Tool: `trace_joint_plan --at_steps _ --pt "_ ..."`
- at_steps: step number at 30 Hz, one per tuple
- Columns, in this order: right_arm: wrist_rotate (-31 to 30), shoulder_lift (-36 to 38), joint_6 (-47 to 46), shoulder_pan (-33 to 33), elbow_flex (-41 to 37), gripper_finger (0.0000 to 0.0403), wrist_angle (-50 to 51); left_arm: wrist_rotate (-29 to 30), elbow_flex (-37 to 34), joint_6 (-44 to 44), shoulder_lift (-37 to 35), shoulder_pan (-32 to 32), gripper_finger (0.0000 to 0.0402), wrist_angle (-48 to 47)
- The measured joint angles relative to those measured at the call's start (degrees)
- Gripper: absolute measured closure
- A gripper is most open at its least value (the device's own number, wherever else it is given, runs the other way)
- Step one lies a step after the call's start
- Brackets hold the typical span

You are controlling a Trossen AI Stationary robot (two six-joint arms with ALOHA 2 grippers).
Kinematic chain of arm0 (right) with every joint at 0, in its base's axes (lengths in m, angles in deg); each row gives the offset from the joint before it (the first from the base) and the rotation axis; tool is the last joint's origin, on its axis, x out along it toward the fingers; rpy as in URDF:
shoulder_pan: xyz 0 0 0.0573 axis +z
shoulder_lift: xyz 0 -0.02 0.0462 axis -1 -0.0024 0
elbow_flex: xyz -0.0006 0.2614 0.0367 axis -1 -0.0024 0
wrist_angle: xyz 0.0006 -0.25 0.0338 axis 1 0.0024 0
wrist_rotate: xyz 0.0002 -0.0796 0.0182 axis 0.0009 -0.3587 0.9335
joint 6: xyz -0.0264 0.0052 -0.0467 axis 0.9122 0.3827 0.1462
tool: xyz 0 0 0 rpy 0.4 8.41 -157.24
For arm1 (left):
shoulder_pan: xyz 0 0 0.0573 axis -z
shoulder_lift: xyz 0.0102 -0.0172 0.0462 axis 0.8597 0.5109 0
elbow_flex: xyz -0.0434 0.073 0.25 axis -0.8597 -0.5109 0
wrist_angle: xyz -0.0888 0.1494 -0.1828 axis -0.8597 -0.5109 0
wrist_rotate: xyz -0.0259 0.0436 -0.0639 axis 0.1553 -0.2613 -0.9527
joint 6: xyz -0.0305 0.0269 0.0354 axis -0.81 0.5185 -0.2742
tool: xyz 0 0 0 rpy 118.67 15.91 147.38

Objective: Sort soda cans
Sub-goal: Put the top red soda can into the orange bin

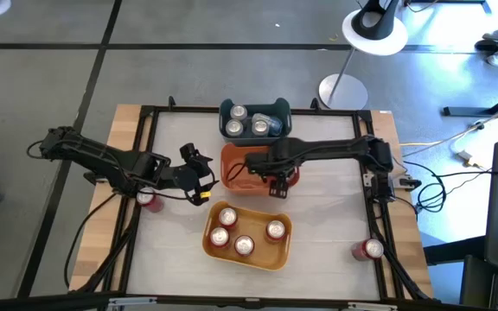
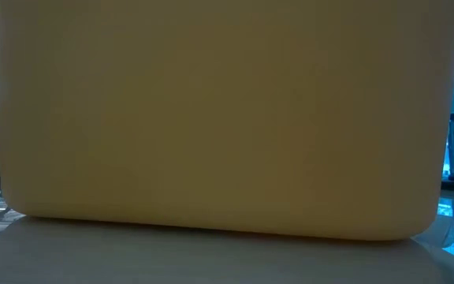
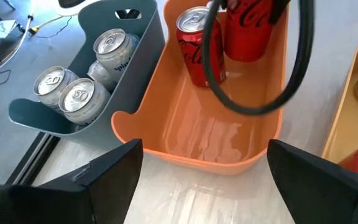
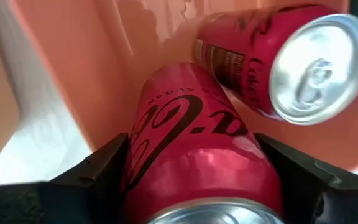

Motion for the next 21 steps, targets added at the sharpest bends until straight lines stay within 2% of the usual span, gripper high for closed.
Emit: trace_joint_plan --at_steps 8,11,21 --pt "0.62 -3.25 -3.85 -0.45 0.00 0.0119 0.25 0.02 -0.01 0.22 0.00 0.00 0.0070 -0.02" --pt "2.51 -3.34 -4.82 -1.17 -0.02 0.0119 -0.17 0.01 -0.01 0.49 0.00 0.00 0.0070 -0.03" --pt "3.19 -3.34 -4.79 -1.60 -0.02 0.0119 -2.57 0.01 -0.01 0.45 0.00 0.00 0.0070 -0.02"
